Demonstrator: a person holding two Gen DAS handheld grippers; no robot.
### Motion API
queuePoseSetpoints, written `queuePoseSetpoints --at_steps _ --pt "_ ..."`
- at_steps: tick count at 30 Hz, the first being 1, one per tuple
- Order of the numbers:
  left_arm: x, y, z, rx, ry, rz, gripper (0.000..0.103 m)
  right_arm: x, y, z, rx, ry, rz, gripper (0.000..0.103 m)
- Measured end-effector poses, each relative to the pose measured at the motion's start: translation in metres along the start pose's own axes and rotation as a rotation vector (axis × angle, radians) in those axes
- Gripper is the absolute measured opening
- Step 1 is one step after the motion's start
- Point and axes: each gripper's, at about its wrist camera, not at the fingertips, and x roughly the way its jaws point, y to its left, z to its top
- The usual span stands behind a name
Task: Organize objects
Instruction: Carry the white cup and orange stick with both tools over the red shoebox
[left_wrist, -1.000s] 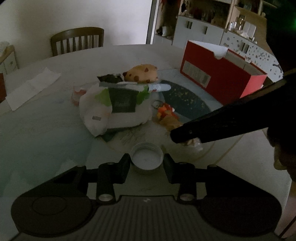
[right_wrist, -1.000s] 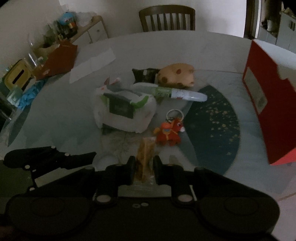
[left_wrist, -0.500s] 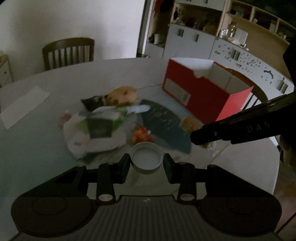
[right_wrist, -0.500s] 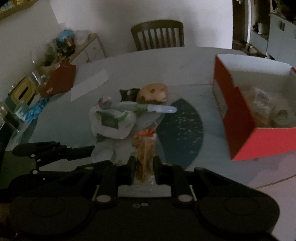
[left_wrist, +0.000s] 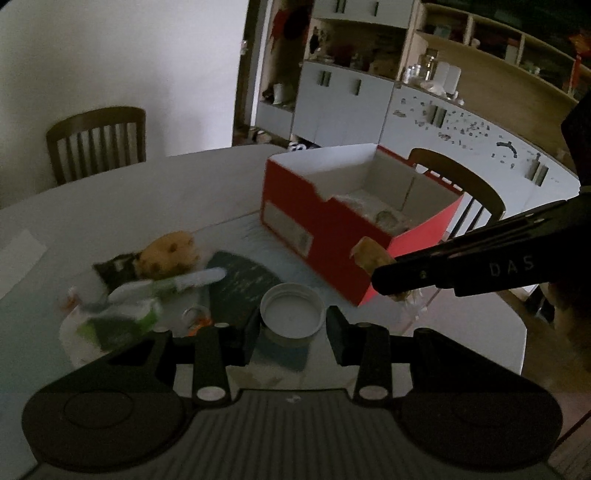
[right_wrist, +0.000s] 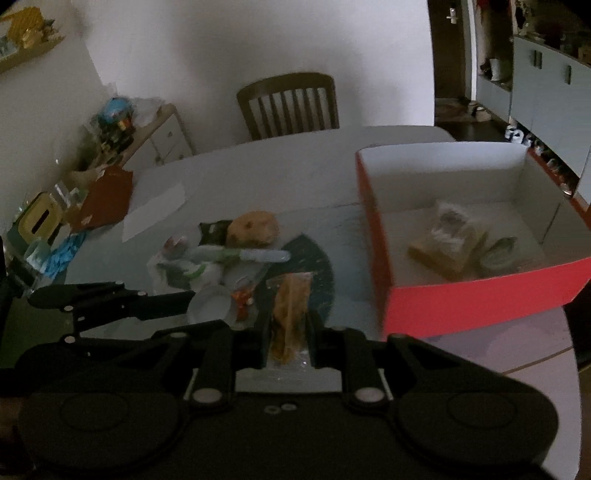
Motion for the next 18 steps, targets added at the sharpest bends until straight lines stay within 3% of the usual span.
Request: queuePoseSetpoints --at_steps 18 --pt "0.057 -0.074 0.059 0.070 -0.021 -0.024 0.038 -0.024 -0.110 0.032 0.041 -0.083 -0.044 0.018"
